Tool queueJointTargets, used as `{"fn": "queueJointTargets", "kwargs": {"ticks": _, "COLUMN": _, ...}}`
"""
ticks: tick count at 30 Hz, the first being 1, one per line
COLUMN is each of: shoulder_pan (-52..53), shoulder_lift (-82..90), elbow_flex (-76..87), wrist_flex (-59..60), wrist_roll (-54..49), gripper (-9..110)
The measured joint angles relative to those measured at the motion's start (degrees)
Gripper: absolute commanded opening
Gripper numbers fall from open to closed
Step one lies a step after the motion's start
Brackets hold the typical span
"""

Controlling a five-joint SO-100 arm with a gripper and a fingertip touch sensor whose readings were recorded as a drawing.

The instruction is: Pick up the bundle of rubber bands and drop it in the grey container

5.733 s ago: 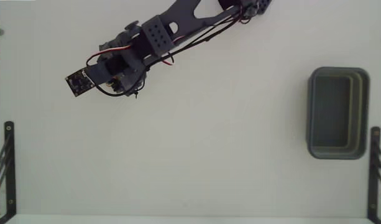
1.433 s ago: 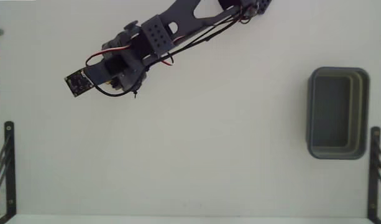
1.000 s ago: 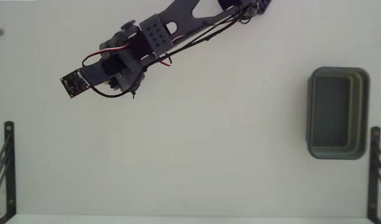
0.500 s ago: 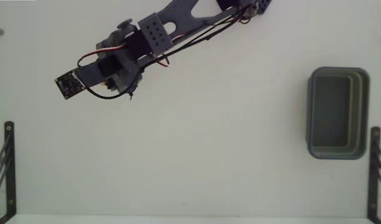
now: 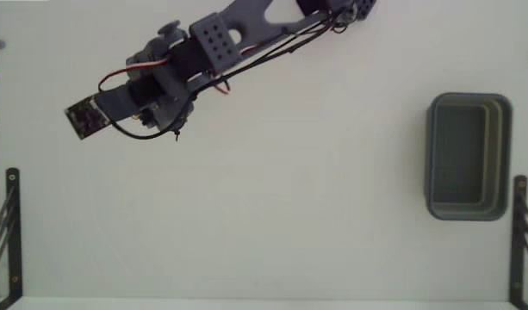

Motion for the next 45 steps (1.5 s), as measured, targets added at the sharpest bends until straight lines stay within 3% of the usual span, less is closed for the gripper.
{"fn": "queueJointTargets", "kwargs": {"ticks": 22, "shoulder_pan": -0.1, "shoulder_lift": -6.9, "elbow_flex": -20.1, "wrist_flex": 13.1, "wrist_roll": 0.0, "gripper": 43}}
{"fn": "queueJointTargets", "kwargs": {"ticks": 36, "shoulder_pan": -0.7, "shoulder_lift": -6.9, "elbow_flex": -20.2, "wrist_flex": 13.3, "wrist_roll": 0.0, "gripper": 43}}
{"fn": "queueJointTargets", "kwargs": {"ticks": 45, "shoulder_pan": -8.1, "shoulder_lift": -6.9, "elbow_flex": -19.6, "wrist_flex": 13.3, "wrist_roll": 0.0, "gripper": 43}}
